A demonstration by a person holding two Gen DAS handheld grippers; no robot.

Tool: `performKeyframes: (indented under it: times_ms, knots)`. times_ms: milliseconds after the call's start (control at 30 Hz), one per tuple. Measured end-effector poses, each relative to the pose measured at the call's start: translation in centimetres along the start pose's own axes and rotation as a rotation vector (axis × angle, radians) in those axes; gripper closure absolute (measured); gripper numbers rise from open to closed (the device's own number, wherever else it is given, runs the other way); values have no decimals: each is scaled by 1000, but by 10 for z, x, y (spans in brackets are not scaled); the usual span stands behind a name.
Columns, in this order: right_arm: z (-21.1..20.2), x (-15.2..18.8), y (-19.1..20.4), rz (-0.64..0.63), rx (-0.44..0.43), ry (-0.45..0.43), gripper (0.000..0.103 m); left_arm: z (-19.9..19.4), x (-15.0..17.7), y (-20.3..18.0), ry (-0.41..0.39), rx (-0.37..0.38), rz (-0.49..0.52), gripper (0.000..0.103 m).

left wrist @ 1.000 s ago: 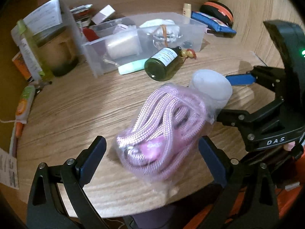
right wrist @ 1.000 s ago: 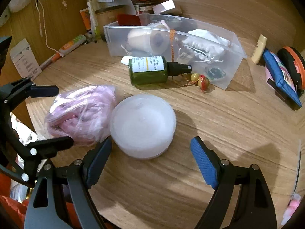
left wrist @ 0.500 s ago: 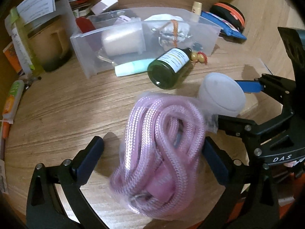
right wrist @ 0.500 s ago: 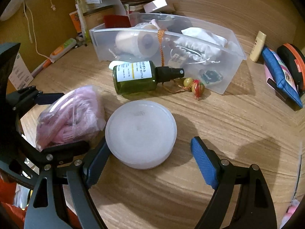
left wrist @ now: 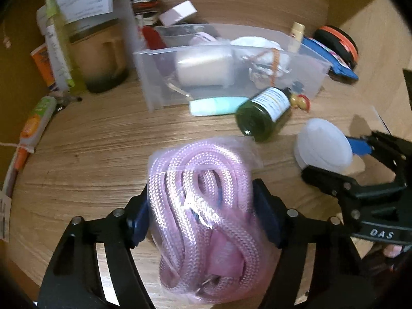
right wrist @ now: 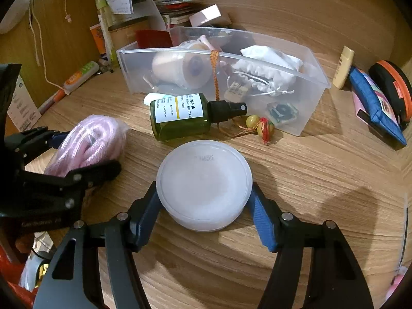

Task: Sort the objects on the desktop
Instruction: 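Close left tool on bagged pink rope while right tool grips white round container, then lift and carry pink rope bag with left tool while right tool carries white container over box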

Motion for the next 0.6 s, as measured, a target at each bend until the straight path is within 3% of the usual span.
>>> performKeyframes:
  times_ms: [233,600]
  knots:
    - [-3,-2,0,-26,10,8,40,-4,-3,0,-7,10,-43,38]
    - [-38,-19,-5,-17,27,-90,40,-36,-13,-4,-78,39,-40,39]
Point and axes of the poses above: each gripper's, at about its wrist camera, not at the fingertips, and z roughly the way its jaws point, y to its left, x to its underside, the point moved 4 cm from there along z, roughly the way its jaws point, and after that the axes turned 5 degrees about y, right-handed, at the moved point
